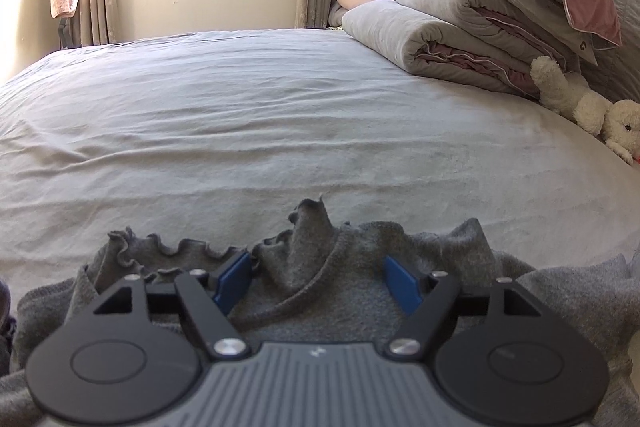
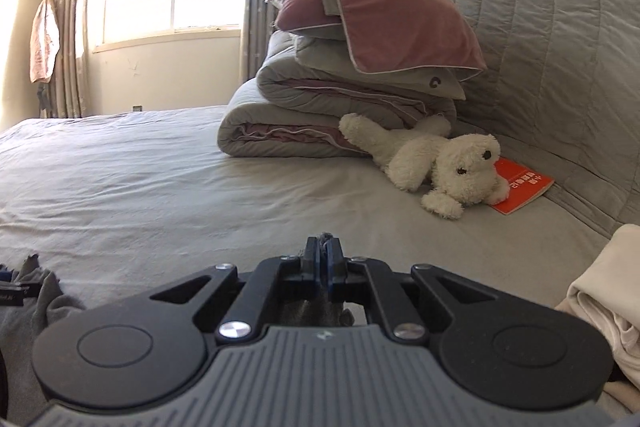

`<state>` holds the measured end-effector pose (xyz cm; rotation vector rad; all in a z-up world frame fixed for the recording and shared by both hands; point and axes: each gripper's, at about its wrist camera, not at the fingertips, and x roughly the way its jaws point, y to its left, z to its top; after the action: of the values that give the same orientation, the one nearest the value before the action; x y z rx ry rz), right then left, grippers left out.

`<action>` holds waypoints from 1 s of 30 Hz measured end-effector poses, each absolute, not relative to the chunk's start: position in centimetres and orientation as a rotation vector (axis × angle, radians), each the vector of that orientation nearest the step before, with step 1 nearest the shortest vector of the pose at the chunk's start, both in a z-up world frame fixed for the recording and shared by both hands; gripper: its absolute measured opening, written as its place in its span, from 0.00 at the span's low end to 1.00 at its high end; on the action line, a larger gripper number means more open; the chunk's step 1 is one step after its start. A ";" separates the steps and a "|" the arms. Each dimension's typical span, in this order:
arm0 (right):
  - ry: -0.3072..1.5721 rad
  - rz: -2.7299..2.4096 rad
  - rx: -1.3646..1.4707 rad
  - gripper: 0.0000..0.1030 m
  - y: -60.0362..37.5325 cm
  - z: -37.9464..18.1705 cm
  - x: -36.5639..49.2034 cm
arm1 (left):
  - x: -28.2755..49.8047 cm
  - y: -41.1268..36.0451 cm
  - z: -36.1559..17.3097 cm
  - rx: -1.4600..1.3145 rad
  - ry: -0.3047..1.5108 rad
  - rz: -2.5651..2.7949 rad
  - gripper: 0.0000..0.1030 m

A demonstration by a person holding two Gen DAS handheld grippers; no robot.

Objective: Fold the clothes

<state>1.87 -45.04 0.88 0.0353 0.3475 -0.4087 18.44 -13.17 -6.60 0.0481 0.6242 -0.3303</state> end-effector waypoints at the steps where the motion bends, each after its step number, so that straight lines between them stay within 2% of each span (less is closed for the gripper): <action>1: 0.332 -0.425 0.033 0.04 -45.5 1.2 2.0 | 18.4 -13.1 -6.6 0.047 0.623 -0.330 0.73; 8: 0.248 -0.481 0.093 0.04 -48.9 1.3 0.5 | 18.5 -13.1 -6.7 0.043 0.622 -0.332 0.74; 19: 0.465 -0.413 0.072 0.04 -51.6 -6.1 -4.7 | 16.2 -13.8 -4.5 0.015 0.601 -0.378 0.71; 27: 0.576 -0.297 0.036 0.05 -51.1 -6.8 -7.1 | 10.4 -18.4 -2.0 0.122 0.524 -0.664 0.71; 28: 0.591 -0.275 0.040 0.06 -51.2 -6.7 -7.5 | 10.1 -18.9 -1.9 0.140 0.525 -0.691 0.71; 30: 0.609 -0.230 0.068 0.14 -51.6 -6.0 -8.2 | 10.4 -19.6 -1.9 0.163 0.538 -0.706 0.71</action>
<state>-8.24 -51.56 -6.01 0.0682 0.6092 -0.2300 10.40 -19.58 -1.92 0.1628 0.5382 -0.7058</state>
